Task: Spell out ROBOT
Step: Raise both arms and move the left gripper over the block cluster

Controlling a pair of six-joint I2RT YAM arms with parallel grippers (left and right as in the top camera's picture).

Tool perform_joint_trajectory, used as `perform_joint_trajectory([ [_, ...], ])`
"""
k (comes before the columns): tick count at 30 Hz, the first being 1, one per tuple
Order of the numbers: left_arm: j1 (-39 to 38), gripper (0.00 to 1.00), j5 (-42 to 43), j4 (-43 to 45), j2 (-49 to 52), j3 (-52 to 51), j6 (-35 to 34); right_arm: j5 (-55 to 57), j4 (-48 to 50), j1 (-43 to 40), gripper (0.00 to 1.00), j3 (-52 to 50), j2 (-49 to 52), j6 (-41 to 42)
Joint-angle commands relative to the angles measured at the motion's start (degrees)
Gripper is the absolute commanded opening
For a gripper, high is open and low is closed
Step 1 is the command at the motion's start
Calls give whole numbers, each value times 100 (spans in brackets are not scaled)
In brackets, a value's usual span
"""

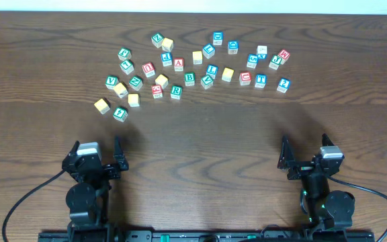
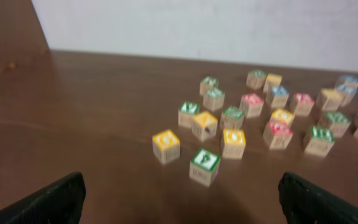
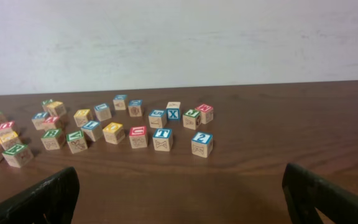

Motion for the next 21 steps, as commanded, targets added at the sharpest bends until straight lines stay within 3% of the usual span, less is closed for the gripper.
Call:
perform_joint_trajectory([
  [1,-28,98,-50,13,343,232,37,-79,15,-17,99,133,-24,-13],
  [21,-28,98,223,68,2306,1766,39,-186,-26,-17,99,911,562,-15],
])
